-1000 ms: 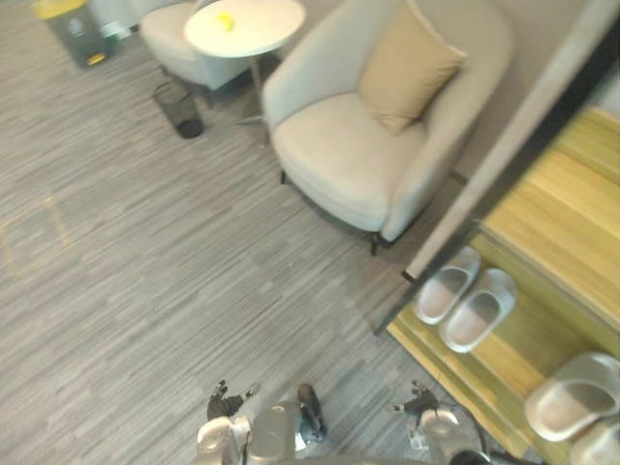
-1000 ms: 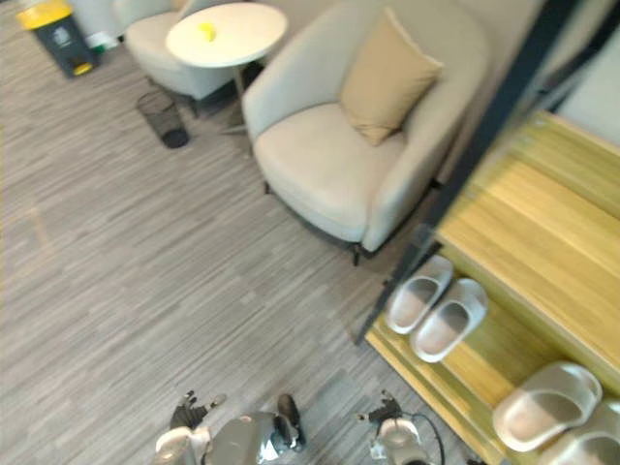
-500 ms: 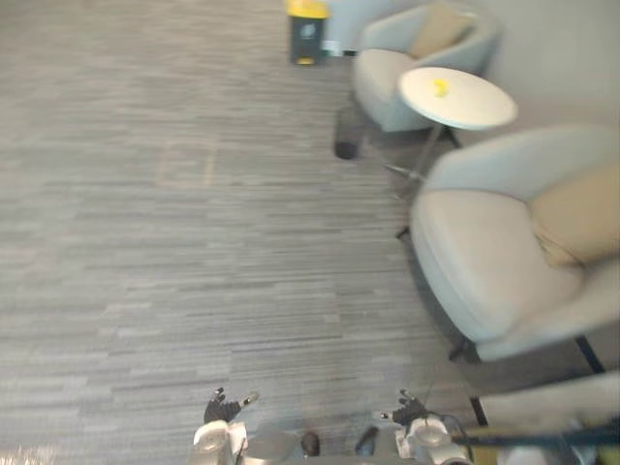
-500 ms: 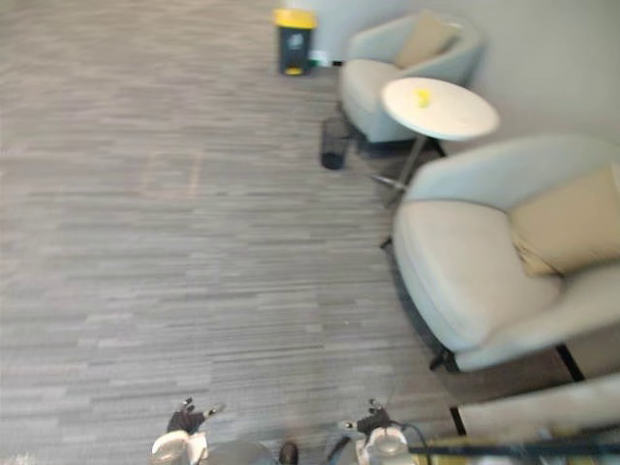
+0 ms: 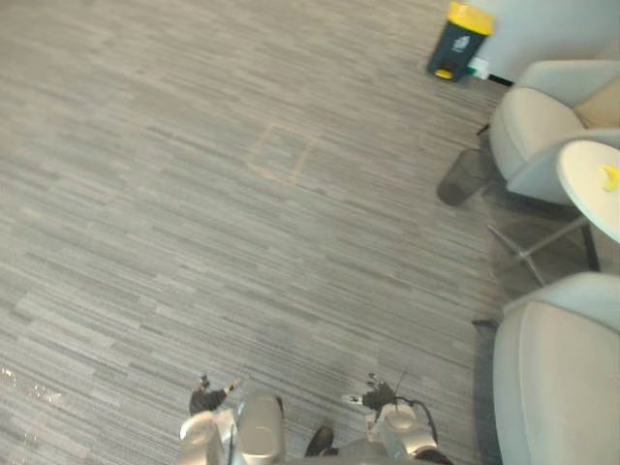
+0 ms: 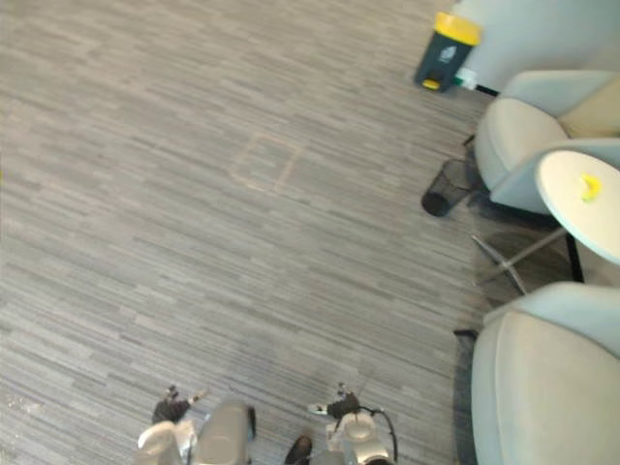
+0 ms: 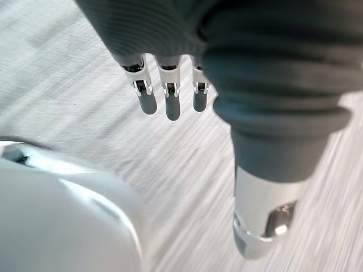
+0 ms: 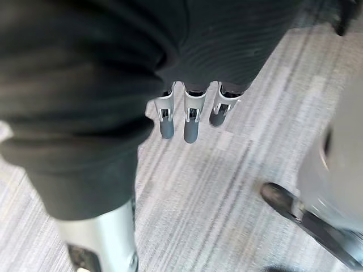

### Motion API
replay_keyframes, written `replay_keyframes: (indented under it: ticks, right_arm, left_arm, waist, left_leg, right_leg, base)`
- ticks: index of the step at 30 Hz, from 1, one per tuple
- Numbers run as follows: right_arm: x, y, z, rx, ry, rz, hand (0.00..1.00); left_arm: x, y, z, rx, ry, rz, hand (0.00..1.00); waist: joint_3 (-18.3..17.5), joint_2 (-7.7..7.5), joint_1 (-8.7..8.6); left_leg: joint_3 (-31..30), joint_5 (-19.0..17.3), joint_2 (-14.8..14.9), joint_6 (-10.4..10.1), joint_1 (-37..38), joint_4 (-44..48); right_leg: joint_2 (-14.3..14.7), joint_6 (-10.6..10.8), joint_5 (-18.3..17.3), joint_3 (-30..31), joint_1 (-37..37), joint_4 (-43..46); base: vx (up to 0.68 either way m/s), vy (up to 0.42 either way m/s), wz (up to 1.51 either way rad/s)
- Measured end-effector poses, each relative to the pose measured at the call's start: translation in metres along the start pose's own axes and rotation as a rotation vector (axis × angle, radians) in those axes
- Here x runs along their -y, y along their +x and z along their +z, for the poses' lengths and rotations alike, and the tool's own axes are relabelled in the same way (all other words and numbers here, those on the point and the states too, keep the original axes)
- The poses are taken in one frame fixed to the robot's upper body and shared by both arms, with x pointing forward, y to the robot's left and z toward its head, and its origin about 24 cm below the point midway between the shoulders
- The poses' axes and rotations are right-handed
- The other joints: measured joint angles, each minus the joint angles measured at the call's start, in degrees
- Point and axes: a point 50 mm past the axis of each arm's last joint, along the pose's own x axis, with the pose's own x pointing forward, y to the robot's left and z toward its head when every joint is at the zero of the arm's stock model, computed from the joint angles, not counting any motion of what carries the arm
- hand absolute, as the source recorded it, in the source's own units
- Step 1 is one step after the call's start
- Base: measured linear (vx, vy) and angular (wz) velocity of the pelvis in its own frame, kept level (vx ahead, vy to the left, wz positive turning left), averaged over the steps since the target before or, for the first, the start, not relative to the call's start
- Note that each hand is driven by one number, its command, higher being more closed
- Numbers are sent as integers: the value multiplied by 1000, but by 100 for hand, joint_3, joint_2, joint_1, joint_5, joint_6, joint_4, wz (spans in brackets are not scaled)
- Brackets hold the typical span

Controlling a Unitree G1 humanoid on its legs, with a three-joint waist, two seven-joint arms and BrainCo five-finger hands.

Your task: Organize the slippers on the shoe rack

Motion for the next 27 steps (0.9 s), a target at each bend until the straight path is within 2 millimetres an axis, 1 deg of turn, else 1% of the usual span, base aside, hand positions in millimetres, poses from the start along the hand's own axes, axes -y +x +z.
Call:
replay_keyframes:
  ticks: [1,2,3,4,5,6,7,8,9,10,11,12,13,14,15,16,17,18,19,20,21,22,23,24,25,26,27]
  right_arm:
    - [1,0,-2,-2,-15,-7,0]
    - [0,-1,-7,-29,-16,-7,0]
    - [-5,-1,-7,-31,-20,10,0]
    - [-3,0,-5,-25,-25,7,0]
    - [-3,1,4,1,-25,3,0]
    - [-3,1,7,16,-24,3,0]
    - [-3,2,11,35,-23,1,0]
    - [-3,2,13,41,-23,5,0]
    - [-3,2,13,43,-25,7,0]
    - [-4,2,14,45,-27,15,0]
    - [-6,2,11,35,-37,30,0]
    - [-6,2,10,31,-43,36,0]
    - [-7,1,8,27,-47,42,0]
    - [-9,1,9,33,-62,48,0]
    - [-10,0,8,33,-74,52,0]
    - [-9,0,11,52,-84,49,0]
    - [-9,1,15,69,-91,50,0]
    - [-9,1,13,62,-96,51,0]
    - [-9,1,13,57,-98,51,0]
    - [-8,1,12,55,-102,47,0]
    - [-7,1,12,52,-103,46,0]
    - [-9,0,6,33,-100,50,0]
    - [-9,-2,-1,15,-97,53,0]
    - [-9,-3,-5,4,-85,50,0]
    - [-11,-3,-6,-3,-73,58,0]
    - [-11,-4,-8,-9,-72,58,0]
    - [-12,-4,-7,-1,-72,60,0]
  left_arm:
    - [-6,1,-4,-21,6,17,0]
    - [-13,2,-6,-42,-3,39,0]
    - [-17,4,-3,-33,-7,53,0]
    - [-20,4,-2,-28,-9,70,0]
    - [-25,5,-2,-38,-13,87,0]
    - [-27,5,-4,-47,-15,95,0]
    - [-29,4,-8,-63,-22,105,0]
    - [-32,3,-12,-72,-20,111,0]
    - [-31,2,-14,-78,-22,109,0]
    - [-31,2,-16,-87,-20,112,0]
    - [-34,1,-20,-105,-12,122,0]
    - [-34,0,-22,-113,-12,124,0]
    - [-34,-1,-26,-124,-13,124,0]
    - [-33,-3,-29,-133,-15,123,0]
    - [-29,-4,-31,-139,-18,115,0]
    - [-28,-4,-31,-140,-19,111,0]
    - [-25,-3,-30,-137,-16,100,0]
    - [-22,-3,-29,-134,-17,92,0]
    - [-21,-3,-30,-135,-14,89,0]
    - [-19,-5,-32,-142,-16,81,0]
    - [-18,-6,-34,-146,-16,80,0]
    - [-21,-10,-41,-160,-12,85,0]
    - [-23,-12,-46,-170,-9,89,0]
    - [-24,-15,-52,-192,-1,90,0]
    - [-23,-17,-58,-218,2,92,0]
    - [-19,-21,-65,-236,-14,93,0]
    - [-18,-23,-68,-247,-14,91,0]
  waist:
    - [36,-39,-1]
    - [144,-265,25]
    - [152,-450,40]
    - [159,-462,106]
    - [150,-480,214]
    - [152,-479,250]
    - [161,-451,266]
    - [209,-342,253]
    - [238,-246,247]
    - [306,-111,227]
    - [300,-120,207]
    - [301,-118,183]
    - [297,-110,150]
    - [291,-112,127]
    - [289,-114,47]
    - [285,-107,-15]
    - [286,-105,-76]
    - [278,-89,-85]
    - [266,-106,-85]
    - [248,-100,-90]
    - [228,-81,-113]
    - [40,-46,-162]
    - [-108,-12,-211]
    - [-274,94,-288]
    - [-396,221,-334]
    - [-475,435,-333]
    - [-508,502,-324]
  left_leg:
    - [-4,376,-13,-62,-120,-856]
    - [112,1052,-197,-104,-24,-1189]
    - [74,1046,-411,-53,15,-1269]
    - [-8,953,-450,78,-25,-1183]
    - [-10,860,-470,202,60,-1087]
    - [-20,800,-512,299,158,-1073]
    - [-28,673,-569,481,354,-1020]
    - [-86,487,-545,558,665,-1007]
    - [-179,314,-496,545,879,-1042]
    - [-253,70,-433,475,1229,-1176]
    - [-283,38,-455,487,1617,-1447]
    - [-293,34,-459,493,1818,-1634]
    - [-308,40,-470,486,2116,-1899]
    - [-317,37,-499,489,2309,-2072]
    - [-368,1,-566,497,2502,-2239]
    - [-446,-35,-599,485,2539,-2268]
    - [-520,-85,-634,465,2617,-2304]
    - [-609,-165,-667,378,2802,-2395]
    - [-655,-204,-715,325,2875,-2451]
    - [-754,-380,-761,197,3134,-2528]
    - [-828,-484,-750,169,3234,-2526]
    - [-998,-717,-667,94,3416,-2537]
    - [-1122,-840,-578,26,3497,-2526]
    - [-1237,-920,-440,-86,3543,-2302]
    - [-1228,-883,-241,-194,3356,-1653]
    - [-1051,-529,66,-508,2939,-455]
    - [-916,-68,225,-415,2669,329]
  right_leg:
    - [-158,240,-116,-97,122,28]
    - [-366,494,-247,-160,331,99]
    - [-497,410,-173,-263,351,83]
    - [-440,335,199,-345,379,58]
    - [-437,486,650,-349,466,81]
    - [-455,610,858,-342,519,168]
    - [-592,694,1105,-337,548,657]
    - [-802,619,1458,-216,381,1601]
    - [-907,405,1531,-106,171,2376]
    - [-1030,-2,1275,47,-244,3761]
    - [-1003,-84,835,352,-887,4895]
    - [-936,-69,696,399,-1095,5082]
    - [-801,-73,489,410,-1417,5062]
    - [-698,-83,304,397,-1716,4811]
    - [-541,-73,126,345,-2131,4014]
    - [-450,-80,122,325,-2288,3435]
    - [-305,-13,207,400,-2465,2504]
    - [-84,131,555,602,-2529,1040]
    - [-31,256,740,694,-2536,442]
    - [-38,249,887,832,-2642,93]
    - [-26,187,925,843,-2648,95]
    - [61,38,982,814,-2627,145]
    - [141,-161,1119,821,-2616,208]
    - [211,-331,1403,708,-2601,427]
    - [346,-525,1421,541,-2548,658]
    - [616,-598,1185,499,-2289,688]
    - [766,-642,1102,576,-2117,635]
  base:
    - [535,352,46]
    - [575,353,68]
    - [613,320,75]
    - [712,346,55]
    - [580,281,33]
    - [552,280,32]
    - [482,278,47]
    - [563,316,48]
    - [495,269,46]
    - [336,133,39]
    - [312,107,37]
    - [280,79,29]
    - [276,56,17]
    - [316,46,27]
    - [257,16,31]
    - [264,-9,44]
    - [315,-23,49]
    - [345,-30,49]
    - [381,-55,56]
    - [335,-73,49]
    - [625,-179,69]
    - [610,-187,63]
    - [803,-209,79]
    - [558,-133,68]
    - [692,-163,39]
    - [661,-152,-6]
    - [771,-116,-51]
